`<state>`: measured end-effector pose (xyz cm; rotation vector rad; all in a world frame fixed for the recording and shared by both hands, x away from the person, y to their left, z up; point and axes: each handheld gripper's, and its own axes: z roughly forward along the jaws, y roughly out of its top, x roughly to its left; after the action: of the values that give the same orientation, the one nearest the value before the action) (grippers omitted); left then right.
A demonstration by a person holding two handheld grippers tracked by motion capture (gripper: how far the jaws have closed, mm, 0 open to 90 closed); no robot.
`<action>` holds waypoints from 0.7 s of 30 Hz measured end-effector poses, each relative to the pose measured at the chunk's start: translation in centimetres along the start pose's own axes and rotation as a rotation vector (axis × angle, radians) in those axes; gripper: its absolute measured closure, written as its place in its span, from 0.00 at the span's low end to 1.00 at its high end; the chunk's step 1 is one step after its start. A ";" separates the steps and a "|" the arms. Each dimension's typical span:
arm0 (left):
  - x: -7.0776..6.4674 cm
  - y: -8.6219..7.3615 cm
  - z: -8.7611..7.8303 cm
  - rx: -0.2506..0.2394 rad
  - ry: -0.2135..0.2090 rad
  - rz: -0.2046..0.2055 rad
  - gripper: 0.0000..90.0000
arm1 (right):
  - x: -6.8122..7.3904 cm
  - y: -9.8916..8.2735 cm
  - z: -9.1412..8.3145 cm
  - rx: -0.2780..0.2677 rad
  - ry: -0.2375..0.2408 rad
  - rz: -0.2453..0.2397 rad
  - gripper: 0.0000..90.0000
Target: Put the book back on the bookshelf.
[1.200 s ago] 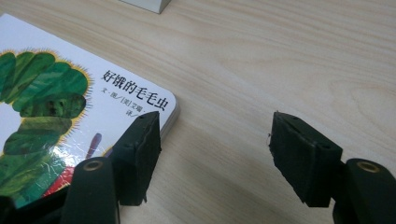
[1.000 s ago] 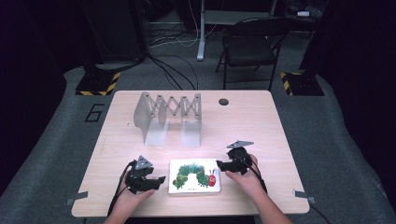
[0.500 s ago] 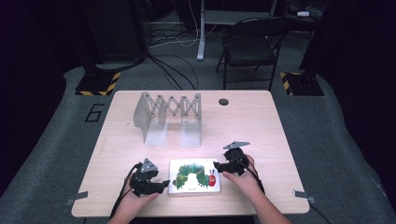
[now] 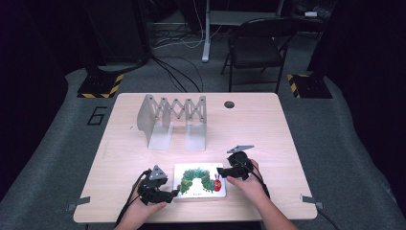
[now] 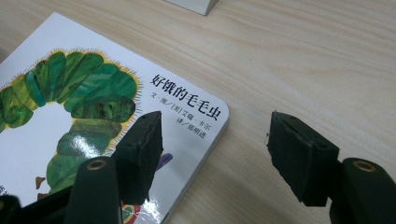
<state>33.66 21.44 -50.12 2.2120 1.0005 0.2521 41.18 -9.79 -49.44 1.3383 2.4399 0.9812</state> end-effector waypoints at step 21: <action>-1.4 -0.1 1.2 0.040 -0.049 0.028 0.30 | 0.7 0.2 0.9 0.031 0.018 -0.011 0.39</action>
<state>33.19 19.87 -50.97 2.2583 0.9565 0.1906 41.31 -8.70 -49.91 1.3301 2.4827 0.9610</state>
